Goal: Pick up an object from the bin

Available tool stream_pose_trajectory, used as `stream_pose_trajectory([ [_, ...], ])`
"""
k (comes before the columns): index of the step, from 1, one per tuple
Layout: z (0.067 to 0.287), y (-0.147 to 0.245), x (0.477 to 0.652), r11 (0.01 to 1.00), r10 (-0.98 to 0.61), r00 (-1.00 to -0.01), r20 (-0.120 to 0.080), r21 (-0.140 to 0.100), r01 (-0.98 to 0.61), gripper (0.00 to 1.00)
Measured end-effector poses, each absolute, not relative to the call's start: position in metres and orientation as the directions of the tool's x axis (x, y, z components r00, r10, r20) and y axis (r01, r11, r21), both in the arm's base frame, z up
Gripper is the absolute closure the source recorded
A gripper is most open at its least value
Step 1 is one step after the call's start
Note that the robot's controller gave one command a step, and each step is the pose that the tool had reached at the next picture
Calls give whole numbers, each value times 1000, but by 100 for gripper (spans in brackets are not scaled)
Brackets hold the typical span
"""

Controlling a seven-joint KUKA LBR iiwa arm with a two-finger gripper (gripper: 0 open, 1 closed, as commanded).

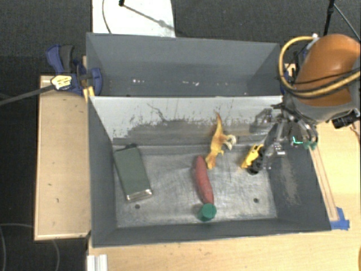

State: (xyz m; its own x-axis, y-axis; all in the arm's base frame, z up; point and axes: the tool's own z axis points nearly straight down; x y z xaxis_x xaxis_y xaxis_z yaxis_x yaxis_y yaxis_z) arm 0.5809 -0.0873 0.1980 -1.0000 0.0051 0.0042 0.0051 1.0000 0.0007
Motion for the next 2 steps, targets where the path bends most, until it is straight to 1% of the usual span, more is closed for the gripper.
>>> stream_pose_trajectory([
  [1, 203, -87, 583, 1000, 3, -1000, -4, 0, 3, 0],
  [2, 150, -86, 587, 999, -42, -999, -10, -2, -42, 0],
])
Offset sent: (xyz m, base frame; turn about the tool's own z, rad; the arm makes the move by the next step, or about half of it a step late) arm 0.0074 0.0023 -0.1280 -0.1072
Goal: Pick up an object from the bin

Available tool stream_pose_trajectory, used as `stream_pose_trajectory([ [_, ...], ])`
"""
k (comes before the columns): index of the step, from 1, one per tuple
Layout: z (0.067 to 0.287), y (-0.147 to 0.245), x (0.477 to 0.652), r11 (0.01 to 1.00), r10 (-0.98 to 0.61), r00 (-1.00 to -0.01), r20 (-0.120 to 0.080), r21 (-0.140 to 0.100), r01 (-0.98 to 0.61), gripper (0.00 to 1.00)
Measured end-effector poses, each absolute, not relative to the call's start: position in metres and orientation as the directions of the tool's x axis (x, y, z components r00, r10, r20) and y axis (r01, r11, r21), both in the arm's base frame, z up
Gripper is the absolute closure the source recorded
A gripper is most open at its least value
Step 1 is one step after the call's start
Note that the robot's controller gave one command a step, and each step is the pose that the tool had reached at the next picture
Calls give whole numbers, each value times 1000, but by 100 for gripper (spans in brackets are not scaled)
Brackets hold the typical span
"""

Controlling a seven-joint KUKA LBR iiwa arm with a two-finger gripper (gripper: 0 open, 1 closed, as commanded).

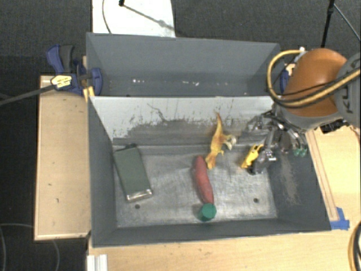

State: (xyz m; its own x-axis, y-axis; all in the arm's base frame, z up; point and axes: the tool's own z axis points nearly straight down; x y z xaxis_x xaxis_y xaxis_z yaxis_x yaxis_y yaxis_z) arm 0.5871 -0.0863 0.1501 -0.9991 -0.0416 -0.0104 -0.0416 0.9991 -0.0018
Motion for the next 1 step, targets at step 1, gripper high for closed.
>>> stream_pose_trajectory([
  [1, 104, -101, 571, 962, -274, -962, -3, -1, -274, 0],
])
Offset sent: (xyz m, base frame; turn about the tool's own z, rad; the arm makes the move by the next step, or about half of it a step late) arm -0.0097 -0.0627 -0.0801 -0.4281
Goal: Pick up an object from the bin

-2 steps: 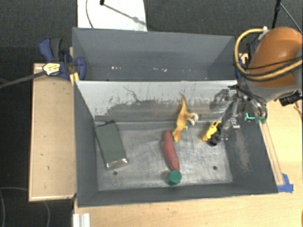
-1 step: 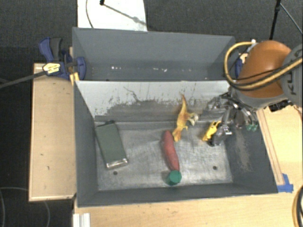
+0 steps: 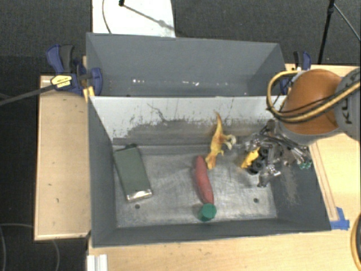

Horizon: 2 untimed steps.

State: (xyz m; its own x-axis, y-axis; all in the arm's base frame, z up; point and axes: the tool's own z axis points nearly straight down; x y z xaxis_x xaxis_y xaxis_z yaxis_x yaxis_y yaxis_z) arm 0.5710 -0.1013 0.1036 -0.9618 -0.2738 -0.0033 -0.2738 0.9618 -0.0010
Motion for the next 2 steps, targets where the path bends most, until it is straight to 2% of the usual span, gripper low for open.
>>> stream_pose_trajectory([
  [1, 78, -137, 586, 888, -459, -888, -26, 4, -460, 100],
  [2, 78, -138, 586, 888, -459, -888, -26, 4, -460, 100],
])
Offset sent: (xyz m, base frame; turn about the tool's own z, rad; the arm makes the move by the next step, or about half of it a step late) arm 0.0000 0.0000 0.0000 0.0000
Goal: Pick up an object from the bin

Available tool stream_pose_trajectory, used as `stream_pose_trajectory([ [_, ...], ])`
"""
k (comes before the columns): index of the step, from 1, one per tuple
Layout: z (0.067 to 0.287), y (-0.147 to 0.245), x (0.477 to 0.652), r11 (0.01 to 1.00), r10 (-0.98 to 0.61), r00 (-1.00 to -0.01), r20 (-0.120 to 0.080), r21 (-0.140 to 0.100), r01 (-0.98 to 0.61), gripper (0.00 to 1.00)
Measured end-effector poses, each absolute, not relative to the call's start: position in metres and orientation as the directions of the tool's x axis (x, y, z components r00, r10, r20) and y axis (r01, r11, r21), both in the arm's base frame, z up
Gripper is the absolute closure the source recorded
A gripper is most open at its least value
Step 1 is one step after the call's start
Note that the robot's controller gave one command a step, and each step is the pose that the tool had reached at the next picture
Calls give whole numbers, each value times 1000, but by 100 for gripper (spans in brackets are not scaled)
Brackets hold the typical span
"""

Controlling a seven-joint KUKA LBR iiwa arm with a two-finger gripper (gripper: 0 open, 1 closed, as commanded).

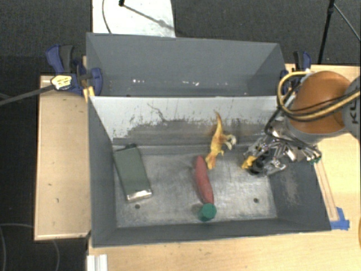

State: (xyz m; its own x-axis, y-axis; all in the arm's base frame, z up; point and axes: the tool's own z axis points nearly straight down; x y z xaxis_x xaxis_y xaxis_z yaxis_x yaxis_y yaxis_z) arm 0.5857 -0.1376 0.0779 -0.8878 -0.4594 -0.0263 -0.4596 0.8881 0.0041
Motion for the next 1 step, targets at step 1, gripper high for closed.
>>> stream_pose_trajectory([
  [1, 78, -138, 586, 888, -459, -888, -26, 4, -460, 100],
])
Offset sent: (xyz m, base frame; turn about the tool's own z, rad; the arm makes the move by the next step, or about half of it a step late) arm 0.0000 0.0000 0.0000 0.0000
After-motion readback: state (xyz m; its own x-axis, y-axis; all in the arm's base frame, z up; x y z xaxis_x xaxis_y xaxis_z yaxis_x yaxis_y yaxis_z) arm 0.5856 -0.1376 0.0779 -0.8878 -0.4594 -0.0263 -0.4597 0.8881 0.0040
